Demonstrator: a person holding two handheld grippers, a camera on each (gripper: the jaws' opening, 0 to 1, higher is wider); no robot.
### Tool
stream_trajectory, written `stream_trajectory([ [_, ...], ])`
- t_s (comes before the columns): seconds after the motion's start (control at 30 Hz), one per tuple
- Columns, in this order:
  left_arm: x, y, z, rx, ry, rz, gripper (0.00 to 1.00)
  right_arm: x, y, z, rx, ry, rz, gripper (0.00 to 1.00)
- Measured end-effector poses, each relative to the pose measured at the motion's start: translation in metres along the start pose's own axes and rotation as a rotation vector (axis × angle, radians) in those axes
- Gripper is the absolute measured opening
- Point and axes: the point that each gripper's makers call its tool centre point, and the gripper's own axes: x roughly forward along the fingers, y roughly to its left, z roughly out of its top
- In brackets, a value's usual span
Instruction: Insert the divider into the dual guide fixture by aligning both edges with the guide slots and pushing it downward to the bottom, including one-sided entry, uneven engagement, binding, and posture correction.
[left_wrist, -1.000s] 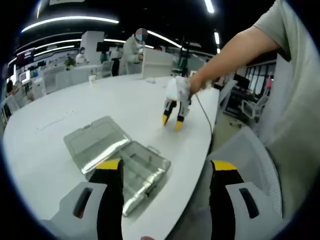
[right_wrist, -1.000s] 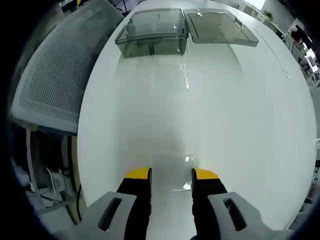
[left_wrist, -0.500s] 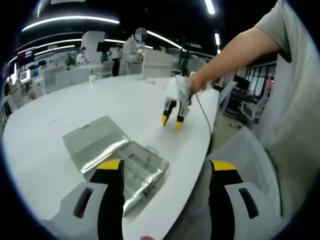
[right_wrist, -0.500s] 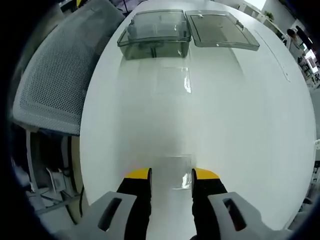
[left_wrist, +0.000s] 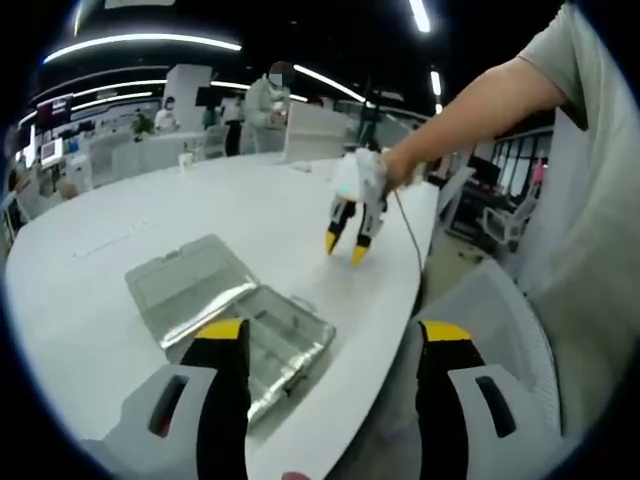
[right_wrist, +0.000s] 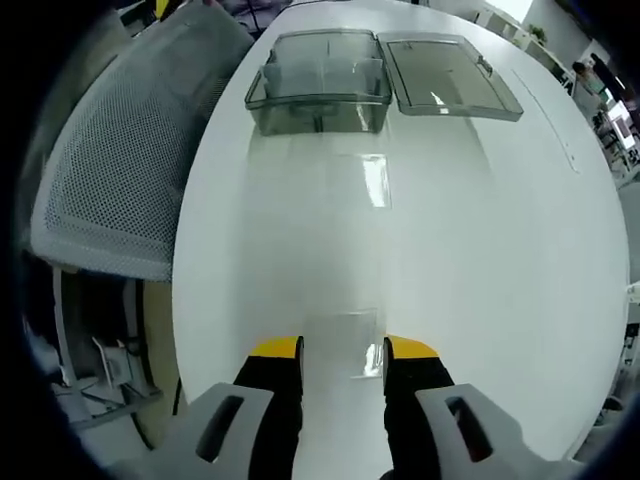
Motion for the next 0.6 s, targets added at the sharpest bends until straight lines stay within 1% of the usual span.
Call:
stream_trajectory([
  [0.4,0.002,-0.001,-0.001,-0.015,-0.012,-0.005,0.63,-0.008,0.009,0.027,-0.034,-0.004,0.002,0.26],
  [0.6,0.003,0.003,-0.003,-0.024,-0.014,-0.007,0.62,-0.015,0.014,0.047,-0.063,-0.004,-0.002,0.26],
])
